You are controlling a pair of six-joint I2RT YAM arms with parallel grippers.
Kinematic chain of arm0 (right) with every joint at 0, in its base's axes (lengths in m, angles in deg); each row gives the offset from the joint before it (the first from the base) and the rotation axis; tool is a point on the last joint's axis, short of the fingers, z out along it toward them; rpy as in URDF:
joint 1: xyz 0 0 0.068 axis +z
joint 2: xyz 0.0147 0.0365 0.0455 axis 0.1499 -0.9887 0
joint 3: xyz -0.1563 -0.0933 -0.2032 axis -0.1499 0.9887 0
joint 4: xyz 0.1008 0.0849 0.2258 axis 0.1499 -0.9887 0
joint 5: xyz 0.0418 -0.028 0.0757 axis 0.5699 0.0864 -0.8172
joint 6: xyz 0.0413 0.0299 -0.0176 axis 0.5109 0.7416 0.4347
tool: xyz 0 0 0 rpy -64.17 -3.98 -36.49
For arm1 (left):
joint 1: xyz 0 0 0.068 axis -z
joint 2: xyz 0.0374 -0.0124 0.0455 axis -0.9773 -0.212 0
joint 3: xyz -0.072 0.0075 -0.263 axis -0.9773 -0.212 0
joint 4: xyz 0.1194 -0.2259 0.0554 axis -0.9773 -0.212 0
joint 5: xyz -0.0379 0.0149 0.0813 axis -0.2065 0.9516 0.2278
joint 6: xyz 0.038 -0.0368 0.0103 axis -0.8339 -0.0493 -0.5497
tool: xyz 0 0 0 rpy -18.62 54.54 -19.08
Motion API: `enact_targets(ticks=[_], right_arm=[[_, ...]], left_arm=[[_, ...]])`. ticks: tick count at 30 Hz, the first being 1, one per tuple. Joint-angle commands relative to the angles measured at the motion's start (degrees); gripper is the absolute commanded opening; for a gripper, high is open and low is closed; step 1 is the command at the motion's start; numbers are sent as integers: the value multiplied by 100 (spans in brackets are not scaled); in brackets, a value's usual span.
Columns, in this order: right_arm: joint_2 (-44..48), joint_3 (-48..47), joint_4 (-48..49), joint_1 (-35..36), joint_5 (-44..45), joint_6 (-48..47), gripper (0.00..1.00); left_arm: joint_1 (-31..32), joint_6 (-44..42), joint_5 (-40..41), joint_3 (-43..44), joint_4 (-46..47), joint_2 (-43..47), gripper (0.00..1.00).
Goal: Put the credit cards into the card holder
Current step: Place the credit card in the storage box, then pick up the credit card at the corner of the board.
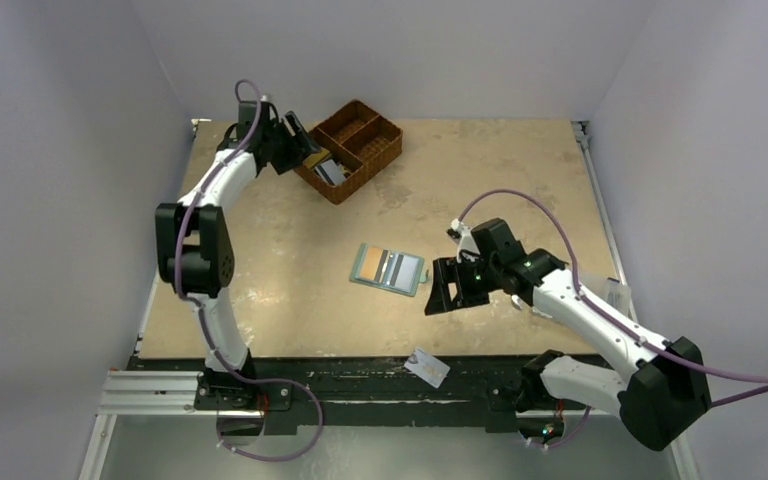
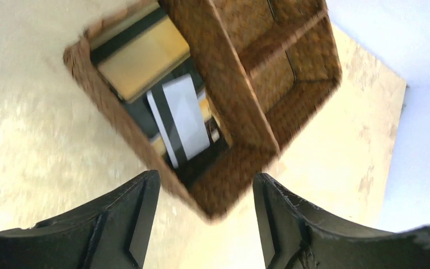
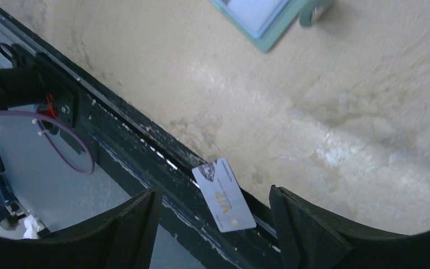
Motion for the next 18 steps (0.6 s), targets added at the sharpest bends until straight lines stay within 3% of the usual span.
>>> enact_targets(ticks=[1,5,11,18], right_arm=[[498,544,-414,137,-130,488,79],[746,970,-326,407,-107,864,80],[837,1708,218,555,-212,1498,76],[736,2259,825,580,-414,1852,69]], left_arm=[[601,-929,27,-1026,-386,1693,64],[1966,-1314,-774,-2595,-69,2865,62],[3907,-430,-1249,-4699,1358,3915,54],[4632,-108,-1454,-5747,2142,3891,38]])
